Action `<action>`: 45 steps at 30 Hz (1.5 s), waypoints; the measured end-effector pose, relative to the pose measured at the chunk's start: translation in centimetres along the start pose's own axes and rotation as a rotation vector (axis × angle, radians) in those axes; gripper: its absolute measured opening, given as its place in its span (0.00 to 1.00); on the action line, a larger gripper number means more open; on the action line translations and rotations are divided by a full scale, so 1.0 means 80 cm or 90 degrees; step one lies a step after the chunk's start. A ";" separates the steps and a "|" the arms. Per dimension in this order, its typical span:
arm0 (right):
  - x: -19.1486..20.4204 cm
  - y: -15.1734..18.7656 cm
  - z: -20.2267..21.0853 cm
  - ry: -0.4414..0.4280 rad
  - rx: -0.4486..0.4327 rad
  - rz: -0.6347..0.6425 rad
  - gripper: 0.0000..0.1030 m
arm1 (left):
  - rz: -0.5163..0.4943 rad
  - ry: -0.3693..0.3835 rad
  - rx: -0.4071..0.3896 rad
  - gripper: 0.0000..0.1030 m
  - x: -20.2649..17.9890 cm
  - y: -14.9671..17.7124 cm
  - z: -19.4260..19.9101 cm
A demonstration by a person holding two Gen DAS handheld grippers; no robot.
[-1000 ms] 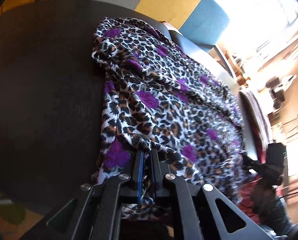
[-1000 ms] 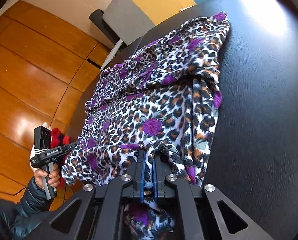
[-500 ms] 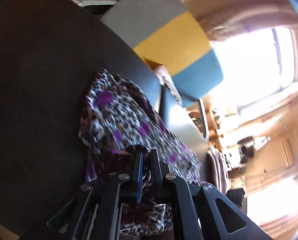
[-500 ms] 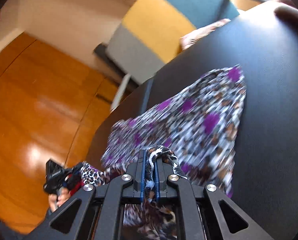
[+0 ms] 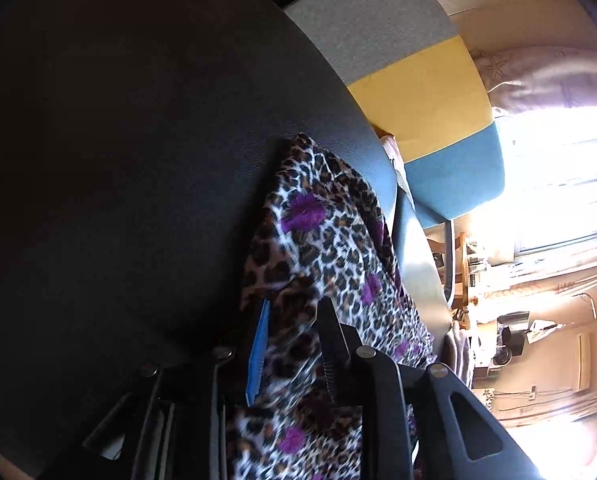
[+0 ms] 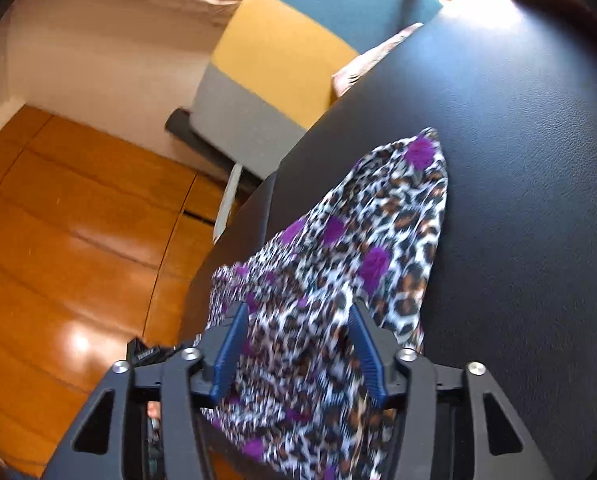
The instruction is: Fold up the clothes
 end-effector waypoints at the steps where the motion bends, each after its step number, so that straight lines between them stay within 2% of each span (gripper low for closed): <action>1: 0.002 0.007 -0.002 0.000 0.011 0.007 0.54 | -0.007 -0.002 -0.001 0.23 0.003 0.006 0.006; 5: 0.007 0.028 -0.014 -0.008 0.041 0.018 0.55 | -0.054 -0.005 0.002 0.23 0.012 0.043 0.030; 8: 0.010 0.030 -0.033 -0.012 0.064 0.022 0.61 | -0.084 0.019 0.023 0.23 0.008 0.072 0.034; 10: 0.009 0.029 -0.043 -0.015 0.086 0.014 0.68 | -0.106 0.036 0.042 0.23 0.001 0.091 0.032; 12: 0.009 0.027 -0.051 -0.021 0.105 0.000 0.70 | -0.135 0.059 0.068 0.23 -0.014 0.110 0.023; 14: 0.014 0.017 -0.056 -0.057 0.093 -0.026 0.70 | -0.167 0.080 0.094 0.23 -0.032 0.128 0.012; 16: 0.019 -0.011 -0.050 -0.106 0.021 -0.062 0.71 | -0.199 0.086 0.118 0.24 -0.056 0.141 -0.004; 18: 0.014 -0.037 -0.041 -0.123 -0.054 -0.097 0.74 | -0.216 0.079 0.133 0.25 -0.079 0.142 -0.022; 21: -0.002 -0.051 -0.030 -0.091 -0.094 -0.117 0.75 | -0.231 0.080 0.146 0.25 -0.110 0.143 -0.043; 24: 0.007 -0.039 -0.021 -0.086 -0.070 -0.083 0.76 | -0.244 0.104 0.150 0.28 -0.134 0.146 -0.053; 26: 0.018 -0.021 -0.011 -0.089 -0.044 -0.056 0.77 | -0.248 0.104 0.151 0.29 -0.135 0.147 -0.048; 29: 0.039 0.021 -0.002 -0.131 0.016 -0.024 0.81 | -0.239 0.116 0.145 0.30 -0.132 0.144 -0.043; 31: 0.054 0.057 -0.016 -0.142 0.072 -0.010 0.90 | -0.236 0.121 0.144 0.30 -0.119 0.146 -0.036; 33: 0.055 0.089 -0.038 -0.123 0.123 0.002 0.94 | -0.239 0.114 0.149 0.30 -0.115 0.149 -0.036; 36: 0.051 0.118 -0.078 -0.082 0.166 0.009 0.94 | -0.248 0.102 0.159 0.30 -0.117 0.153 -0.043; 39: 0.062 0.115 -0.104 -0.076 0.166 0.015 0.95 | -0.256 0.105 0.162 0.30 -0.128 0.148 -0.052; 42: 0.071 0.100 -0.105 -0.069 0.153 0.016 0.97 | -0.272 0.111 0.150 0.30 -0.154 0.127 -0.067; 45: 0.070 0.065 -0.106 -0.060 0.103 0.013 0.97 | -0.263 0.117 0.111 0.30 -0.182 0.087 -0.078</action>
Point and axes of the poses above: each gripper's, at about its wrist camera, not at the fingertips, and z roughly against the way its jaws point, x to its left, y to its underside, the point moved 9 cm from there along -z, roughly the way its jaws point, and after that the axes turned 5 degrees about -y, right-handed, at the moved point
